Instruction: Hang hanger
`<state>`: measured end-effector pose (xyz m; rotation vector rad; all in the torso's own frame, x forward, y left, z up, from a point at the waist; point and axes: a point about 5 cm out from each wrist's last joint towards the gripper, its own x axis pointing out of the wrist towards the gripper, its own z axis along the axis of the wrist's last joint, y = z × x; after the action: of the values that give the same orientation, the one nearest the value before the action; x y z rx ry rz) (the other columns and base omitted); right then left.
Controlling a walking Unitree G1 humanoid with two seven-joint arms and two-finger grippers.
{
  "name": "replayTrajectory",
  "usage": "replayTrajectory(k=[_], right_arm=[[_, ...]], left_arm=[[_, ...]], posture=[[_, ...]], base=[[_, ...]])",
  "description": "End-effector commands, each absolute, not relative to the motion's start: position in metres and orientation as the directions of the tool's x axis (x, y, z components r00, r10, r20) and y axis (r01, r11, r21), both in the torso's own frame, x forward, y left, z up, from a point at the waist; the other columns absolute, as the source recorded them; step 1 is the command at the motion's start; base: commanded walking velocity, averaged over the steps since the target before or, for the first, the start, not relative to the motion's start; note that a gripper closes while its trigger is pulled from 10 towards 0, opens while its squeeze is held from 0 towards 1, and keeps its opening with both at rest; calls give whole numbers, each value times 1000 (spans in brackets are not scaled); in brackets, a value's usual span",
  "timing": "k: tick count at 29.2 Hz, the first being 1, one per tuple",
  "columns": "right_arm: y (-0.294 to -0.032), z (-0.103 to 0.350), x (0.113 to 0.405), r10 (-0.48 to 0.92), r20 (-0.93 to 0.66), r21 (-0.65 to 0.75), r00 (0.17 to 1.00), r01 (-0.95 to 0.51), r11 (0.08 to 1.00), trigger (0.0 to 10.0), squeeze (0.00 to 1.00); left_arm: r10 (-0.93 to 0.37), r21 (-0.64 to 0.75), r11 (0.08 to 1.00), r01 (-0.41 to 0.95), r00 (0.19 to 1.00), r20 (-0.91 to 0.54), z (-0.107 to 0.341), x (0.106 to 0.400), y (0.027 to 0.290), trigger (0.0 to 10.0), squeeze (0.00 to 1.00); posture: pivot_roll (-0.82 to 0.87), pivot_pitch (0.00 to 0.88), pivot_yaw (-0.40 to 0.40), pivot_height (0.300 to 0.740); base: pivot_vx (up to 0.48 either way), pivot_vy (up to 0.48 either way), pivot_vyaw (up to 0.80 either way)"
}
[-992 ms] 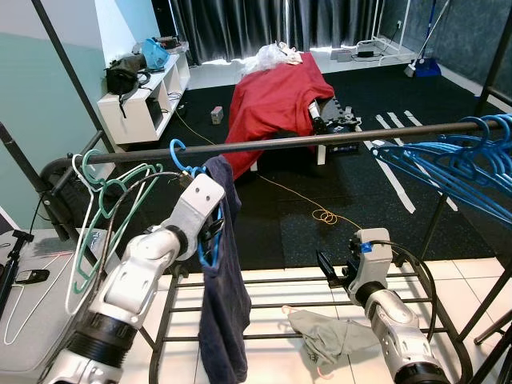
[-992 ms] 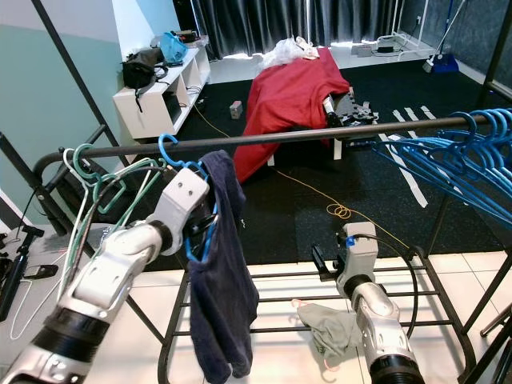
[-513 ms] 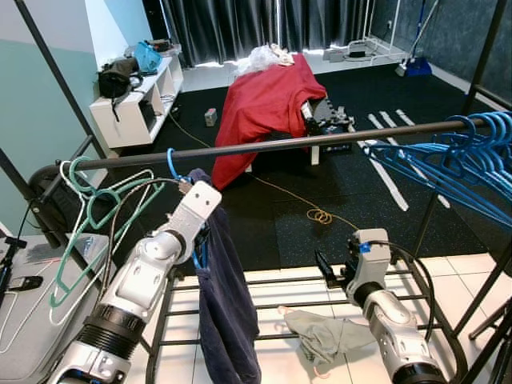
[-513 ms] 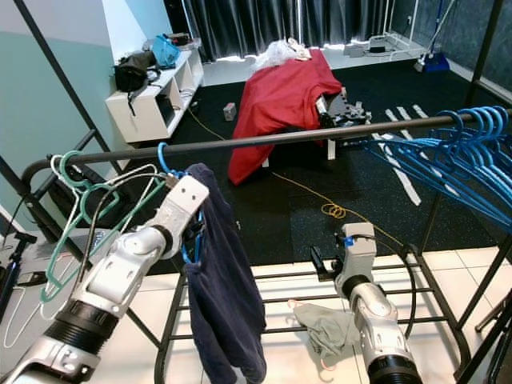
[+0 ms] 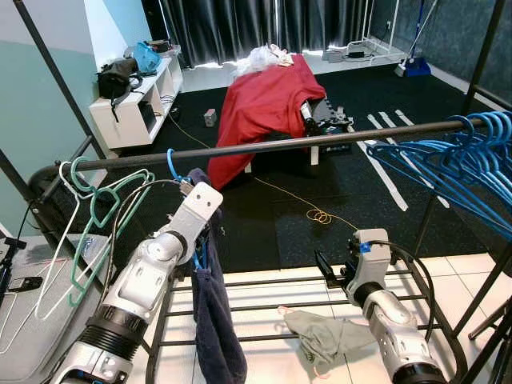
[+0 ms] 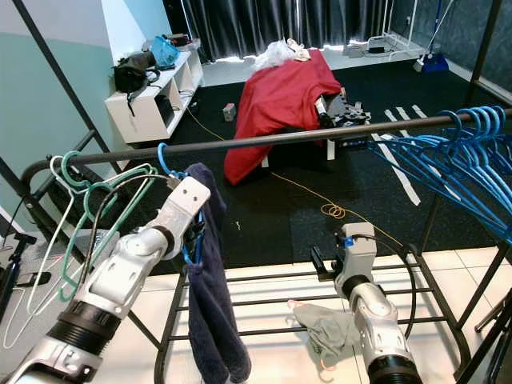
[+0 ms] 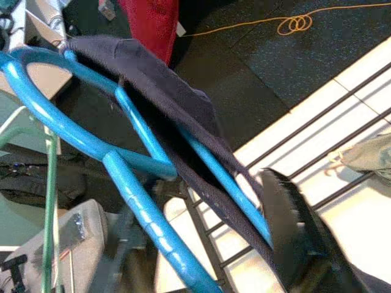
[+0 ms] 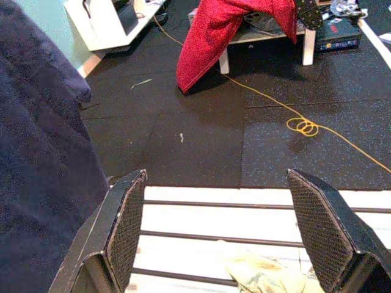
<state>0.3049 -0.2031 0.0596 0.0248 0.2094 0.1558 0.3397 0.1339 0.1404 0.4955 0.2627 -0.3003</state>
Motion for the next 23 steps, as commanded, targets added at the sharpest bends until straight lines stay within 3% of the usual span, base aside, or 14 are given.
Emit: replayTrajectory(k=[1, 8, 9, 10, 11, 18, 23], right_arm=[[-198, 59, 304, 167, -202, 66, 965, -156, 985, 10000, 0], [-199, 59, 304, 166, -203, 68, 965, -156, 985, 10000, 0], [-199, 60, 304, 166, -203, 68, 965, -155, 986, 10000, 0], [-199, 60, 304, 166, -203, 68, 965, -155, 986, 10000, 0], [-199, 60, 304, 166, -203, 68, 965, -155, 986, 10000, 0], [-200, 60, 304, 166, -204, 66, 965, -156, 986, 10000, 0], [-200, 60, 304, 167, -206, 65, 964, -157, 985, 10000, 0]], left_arm=[[-193, 400, 851, 341, 910, -367, 128, 335, 140, 10000, 1000], [-173, 315, 905, 288, 922, -346, 140, 337, 151, 10000, 1000], [-166, 291, 917, 274, 924, -346, 143, 338, 155, 10000, 600], [-166, 291, 917, 274, 924, -346, 143, 338, 155, 10000, 600], [-151, 270, 928, 255, 924, -352, 145, 338, 161, 10000, 0], [-7, 291, 946, 139, 910, -414, 147, 334, 197, 10000, 0], [35, 321, 939, 123, 895, -446, 143, 328, 204, 9843, 0]], posture=[[-155, 0, 105, 740], [-152, 0, 106, 740], [-152, 0, 106, 740], [-152, 0, 106, 740], [-153, 0, 105, 740], [-148, 0, 101, 740], [-146, 0, 102, 740]], base=[[0, 0, 0], [0, 0, 0], [0, 0, 0], [0, 0, 0], [0, 0, 0], [0, 0, 0], [0, 0, 0]])
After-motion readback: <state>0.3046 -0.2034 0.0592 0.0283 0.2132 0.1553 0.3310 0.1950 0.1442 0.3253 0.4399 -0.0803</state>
